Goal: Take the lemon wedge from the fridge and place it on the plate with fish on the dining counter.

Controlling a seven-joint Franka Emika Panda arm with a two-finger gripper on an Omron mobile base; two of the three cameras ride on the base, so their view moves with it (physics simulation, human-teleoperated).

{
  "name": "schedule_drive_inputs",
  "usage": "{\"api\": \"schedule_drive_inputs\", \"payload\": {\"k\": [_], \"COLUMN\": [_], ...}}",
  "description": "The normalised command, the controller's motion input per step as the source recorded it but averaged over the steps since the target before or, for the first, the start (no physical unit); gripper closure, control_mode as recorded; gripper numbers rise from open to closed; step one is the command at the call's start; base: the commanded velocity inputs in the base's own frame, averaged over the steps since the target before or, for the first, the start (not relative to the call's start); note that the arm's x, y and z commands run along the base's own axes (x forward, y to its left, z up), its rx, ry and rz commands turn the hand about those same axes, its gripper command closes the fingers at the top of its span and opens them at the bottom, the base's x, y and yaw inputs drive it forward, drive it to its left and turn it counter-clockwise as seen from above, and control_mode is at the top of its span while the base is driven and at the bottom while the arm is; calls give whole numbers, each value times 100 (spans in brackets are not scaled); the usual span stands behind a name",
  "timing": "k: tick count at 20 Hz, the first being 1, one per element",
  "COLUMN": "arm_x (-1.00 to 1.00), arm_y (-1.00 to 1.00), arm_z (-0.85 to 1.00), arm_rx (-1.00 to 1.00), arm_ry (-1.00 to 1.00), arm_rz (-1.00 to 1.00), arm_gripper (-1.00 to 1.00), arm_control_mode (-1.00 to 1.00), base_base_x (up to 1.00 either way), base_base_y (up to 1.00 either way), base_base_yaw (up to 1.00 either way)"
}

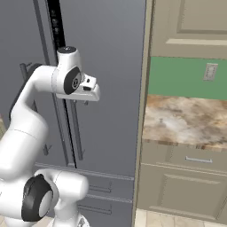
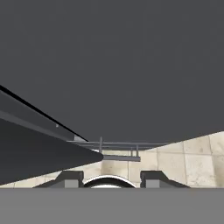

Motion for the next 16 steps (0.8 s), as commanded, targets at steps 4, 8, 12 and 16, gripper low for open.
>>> {"api": "schedule_drive_inputs", "payload": {"k": [4, 8, 12, 16], "arm_x": [0, 4, 3, -10], "arm_y": [9, 54, 6, 10], "arm_z": [-2, 0, 0, -8], "arm_rx": [-1, -8, 1, 0], "arm_ry": [3, -2, 0, 0], "arm_rz": [1, 0, 0, 0], "arm_gripper": [-100, -100, -100, -100], "arm_control_mode": [-100, -100, -100, -100], "base_base_x": [0, 0, 0, 0], "base_base_y": [0, 0, 0, 0], "base_base_yaw": [0, 0, 0, 0]}}
